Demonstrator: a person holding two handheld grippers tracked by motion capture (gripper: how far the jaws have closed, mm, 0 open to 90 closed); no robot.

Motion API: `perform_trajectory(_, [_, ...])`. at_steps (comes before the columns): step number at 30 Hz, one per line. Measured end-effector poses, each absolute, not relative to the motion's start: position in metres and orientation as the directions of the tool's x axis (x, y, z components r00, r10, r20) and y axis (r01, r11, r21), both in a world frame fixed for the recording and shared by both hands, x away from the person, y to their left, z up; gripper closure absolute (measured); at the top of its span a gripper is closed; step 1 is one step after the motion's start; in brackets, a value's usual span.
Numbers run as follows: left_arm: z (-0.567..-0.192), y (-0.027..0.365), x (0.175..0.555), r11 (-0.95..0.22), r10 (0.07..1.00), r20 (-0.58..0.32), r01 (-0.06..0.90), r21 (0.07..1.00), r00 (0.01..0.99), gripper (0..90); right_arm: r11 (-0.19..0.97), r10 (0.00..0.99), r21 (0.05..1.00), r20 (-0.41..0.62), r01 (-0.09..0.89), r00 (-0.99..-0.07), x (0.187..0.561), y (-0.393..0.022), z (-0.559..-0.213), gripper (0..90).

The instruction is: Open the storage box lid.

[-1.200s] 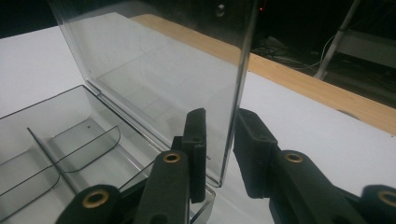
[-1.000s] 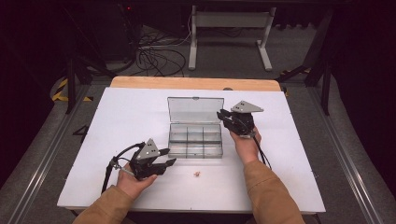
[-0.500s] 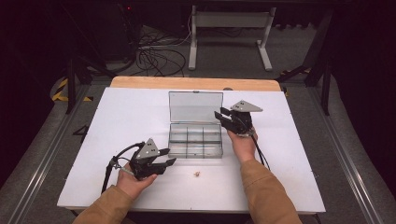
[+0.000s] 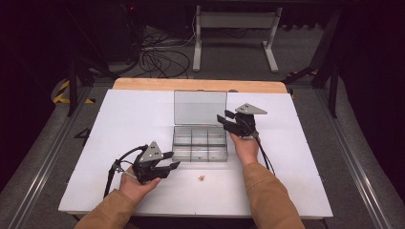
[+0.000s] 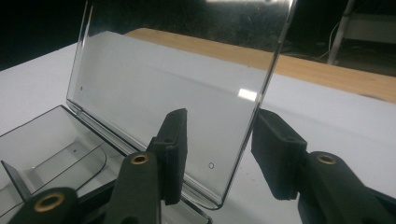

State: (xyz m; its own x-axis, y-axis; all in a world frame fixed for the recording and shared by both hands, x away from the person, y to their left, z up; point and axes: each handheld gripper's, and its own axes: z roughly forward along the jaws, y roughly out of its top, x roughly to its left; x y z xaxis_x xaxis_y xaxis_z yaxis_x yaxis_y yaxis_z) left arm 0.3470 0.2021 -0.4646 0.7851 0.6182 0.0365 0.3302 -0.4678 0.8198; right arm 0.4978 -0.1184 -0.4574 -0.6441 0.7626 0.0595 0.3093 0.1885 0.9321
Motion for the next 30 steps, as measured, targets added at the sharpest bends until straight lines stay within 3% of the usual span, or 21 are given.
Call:
perform_trajectory(14, [-0.465, 0.202, 0.347, -0.465, 0.619, 0.035, 0.33, 0.822, 0.785, 55.9, 0.168, 0.765, 0.908, 0.125, 0.383, -0.632, 0.506, -0.12, -0.472, 52.8])
perform_trajectory(23, [-0.466, 0.2, 0.347, -0.475, 0.613, 0.034, 0.334, 0.814, 0.789, 56.6, 0.207, 0.75, 0.91, 0.088, 0.359, -0.655, 0.503, -0.116, -0.471, 55.6])
perform_trajectory(30, [-0.463, 0.205, 0.345, -0.464, 0.619, 0.037, 0.327, 0.824, 0.785, 54.3, 0.193, 0.753, 0.918, 0.088, 0.347, -0.652, 0.497, -0.123, -0.46, 50.6])
